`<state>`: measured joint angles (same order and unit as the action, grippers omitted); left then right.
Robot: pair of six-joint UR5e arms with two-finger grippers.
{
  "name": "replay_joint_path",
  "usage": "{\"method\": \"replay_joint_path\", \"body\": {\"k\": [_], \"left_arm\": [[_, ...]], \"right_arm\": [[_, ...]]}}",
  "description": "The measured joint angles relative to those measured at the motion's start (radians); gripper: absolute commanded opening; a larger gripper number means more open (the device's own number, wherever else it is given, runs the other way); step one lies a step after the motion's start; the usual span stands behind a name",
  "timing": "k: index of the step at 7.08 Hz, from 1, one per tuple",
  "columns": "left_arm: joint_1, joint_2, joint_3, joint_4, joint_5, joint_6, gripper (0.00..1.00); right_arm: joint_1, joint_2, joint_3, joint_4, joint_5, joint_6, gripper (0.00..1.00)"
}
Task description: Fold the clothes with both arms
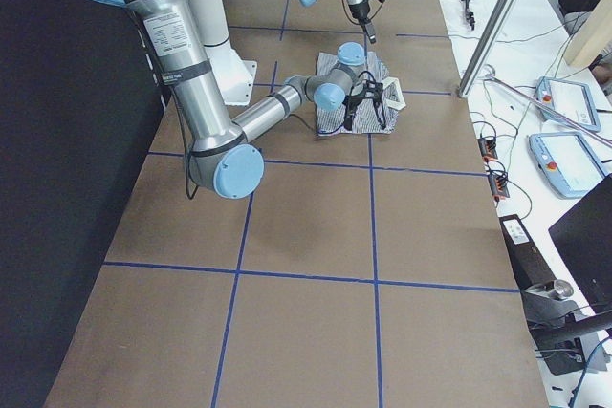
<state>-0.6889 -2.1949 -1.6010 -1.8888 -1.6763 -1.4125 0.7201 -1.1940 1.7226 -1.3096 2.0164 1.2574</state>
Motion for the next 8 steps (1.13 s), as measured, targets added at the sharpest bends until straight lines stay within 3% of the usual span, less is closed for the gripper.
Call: {"method": "replay_joint_path", "body": {"k": [1, 4, 6, 7, 8], "left_arm": [[0.000, 0.000, -0.008, 0.008, 0.000, 0.000, 1.00], [0.000, 0.000, -0.017, 0.013, 0.000, 0.000, 1.00], [-0.001, 0.001, -0.019, 0.013, 0.000, 0.000, 1.00], [-0.001, 0.001, -0.020, 0.013, 0.000, 0.000, 1.00], [-0.001, 0.002, -0.020, 0.013, 0.000, 0.000, 1.00]], "right_arm": [[-0.058, -0.021, 0.031, -0.032, -0.035, 0.021, 1.00], [-0.127, -0.029, 0.011, -0.050, -0.074, 0.038, 0.99], [-0.137, -0.022, -0.009, -0.051, -0.075, 0.038, 0.82], [-0.139, -0.019, -0.015, -0.051, -0.074, 0.037, 0.55], [-0.141, -0.017, -0.020, -0.050, -0.072, 0.033, 0.18]]}}
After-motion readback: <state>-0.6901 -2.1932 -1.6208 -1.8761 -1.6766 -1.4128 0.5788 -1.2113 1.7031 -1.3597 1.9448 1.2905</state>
